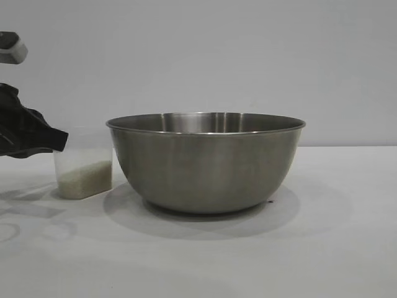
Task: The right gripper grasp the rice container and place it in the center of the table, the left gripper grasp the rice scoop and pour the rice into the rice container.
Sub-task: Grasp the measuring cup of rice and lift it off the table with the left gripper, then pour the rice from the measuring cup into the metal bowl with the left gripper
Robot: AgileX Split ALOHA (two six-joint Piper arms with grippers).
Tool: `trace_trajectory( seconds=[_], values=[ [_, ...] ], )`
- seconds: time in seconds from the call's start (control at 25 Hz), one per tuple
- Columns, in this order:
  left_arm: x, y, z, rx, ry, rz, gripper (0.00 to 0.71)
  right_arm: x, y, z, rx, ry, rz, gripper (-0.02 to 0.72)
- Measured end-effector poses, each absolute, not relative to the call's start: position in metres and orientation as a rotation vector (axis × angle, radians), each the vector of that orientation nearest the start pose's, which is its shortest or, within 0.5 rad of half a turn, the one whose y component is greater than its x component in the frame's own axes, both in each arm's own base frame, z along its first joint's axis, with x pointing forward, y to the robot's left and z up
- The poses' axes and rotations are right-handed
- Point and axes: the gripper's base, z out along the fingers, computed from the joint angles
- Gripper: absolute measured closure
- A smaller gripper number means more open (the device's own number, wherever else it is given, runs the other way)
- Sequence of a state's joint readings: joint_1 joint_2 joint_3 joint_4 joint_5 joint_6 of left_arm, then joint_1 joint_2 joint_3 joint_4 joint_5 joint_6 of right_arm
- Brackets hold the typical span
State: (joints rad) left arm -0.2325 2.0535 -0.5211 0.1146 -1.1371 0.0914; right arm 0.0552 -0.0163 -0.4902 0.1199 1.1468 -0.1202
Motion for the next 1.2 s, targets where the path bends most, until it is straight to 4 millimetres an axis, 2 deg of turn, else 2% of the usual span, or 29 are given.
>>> trace_trajectory(
  seconds=[0.2,0.36,0.8,0.92,1.2],
  values=[
    [0.296,-0.081,0.082,0.434,1.826,-0.17,0.71,-0.011,0.009,0.268,-0.198,2.11,0.107,0.208],
    [0.297,-0.08,0.092,0.417,1.801,-0.159,0.71,-0.011,0.009,0.268,-0.198,2.11,0.107,0.208],
    [0.3,-0.079,0.156,0.459,1.571,-0.058,0.71,-0.011,0.009,0.268,-0.198,2.11,0.107,0.208],
    [0.305,-0.086,0.174,0.54,1.475,-0.038,0.71,-0.011,0.009,0.268,-0.198,2.11,0.107,0.208],
    [0.321,-0.106,0.2,0.757,1.263,-0.034,0.71,-0.011,0.009,0.268,-0.198,2.11,0.107,0.208]
  ],
)
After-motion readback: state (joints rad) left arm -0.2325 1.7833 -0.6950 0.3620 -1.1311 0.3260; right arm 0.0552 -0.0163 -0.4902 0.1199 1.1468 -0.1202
